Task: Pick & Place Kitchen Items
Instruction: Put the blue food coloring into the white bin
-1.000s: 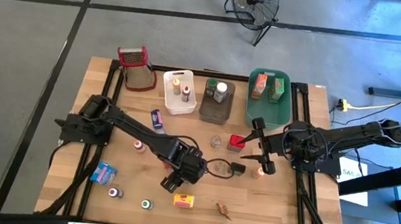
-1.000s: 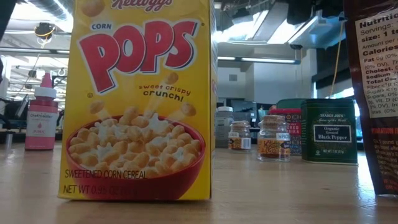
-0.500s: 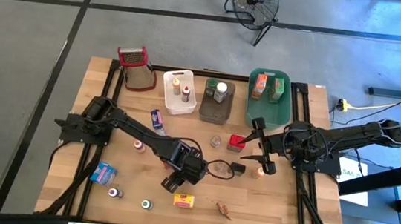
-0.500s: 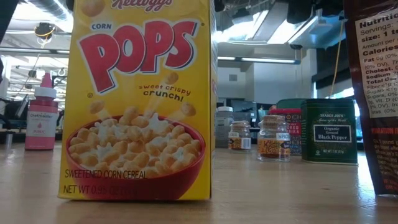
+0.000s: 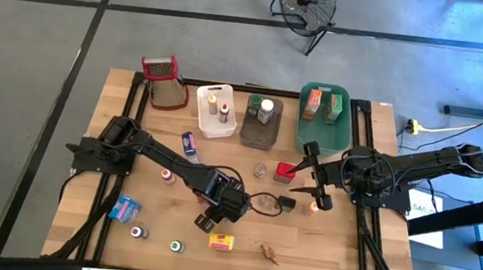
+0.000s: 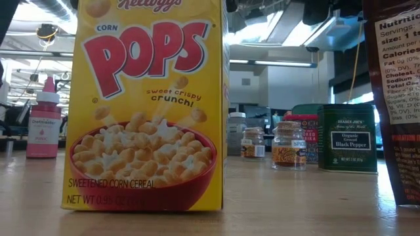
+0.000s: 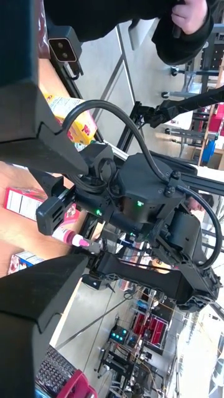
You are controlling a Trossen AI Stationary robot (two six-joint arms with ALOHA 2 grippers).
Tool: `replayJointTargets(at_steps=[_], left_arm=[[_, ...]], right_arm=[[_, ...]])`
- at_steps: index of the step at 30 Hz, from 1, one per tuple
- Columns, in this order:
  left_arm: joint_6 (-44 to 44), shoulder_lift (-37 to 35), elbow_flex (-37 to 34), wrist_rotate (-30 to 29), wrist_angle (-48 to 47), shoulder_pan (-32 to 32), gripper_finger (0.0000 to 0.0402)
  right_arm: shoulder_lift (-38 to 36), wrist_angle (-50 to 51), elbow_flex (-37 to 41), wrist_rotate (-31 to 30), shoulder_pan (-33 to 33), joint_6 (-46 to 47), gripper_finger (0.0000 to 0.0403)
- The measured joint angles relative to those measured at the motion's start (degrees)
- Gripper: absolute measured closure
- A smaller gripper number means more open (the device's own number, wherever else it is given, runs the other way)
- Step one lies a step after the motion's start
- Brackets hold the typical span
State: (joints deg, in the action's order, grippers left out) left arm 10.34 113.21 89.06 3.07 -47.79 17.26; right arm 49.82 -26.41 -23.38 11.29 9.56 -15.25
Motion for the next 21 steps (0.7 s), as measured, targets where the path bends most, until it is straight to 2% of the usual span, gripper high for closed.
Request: replayJointTargets(at_steps=[11,21], left_arm=[[0.4,0.0,1.8,-0.4,-1.3,0.0,0.0257],[1.4,0.0,9.4,-7.6,-9.4,0.6,0.0257]], right_arm=[[0.0,0.3,0.0,-0.2,0.0,0.0,0.0178],[0.0,0.2,0.0,0.7,0.0,0.6,0.0178]])
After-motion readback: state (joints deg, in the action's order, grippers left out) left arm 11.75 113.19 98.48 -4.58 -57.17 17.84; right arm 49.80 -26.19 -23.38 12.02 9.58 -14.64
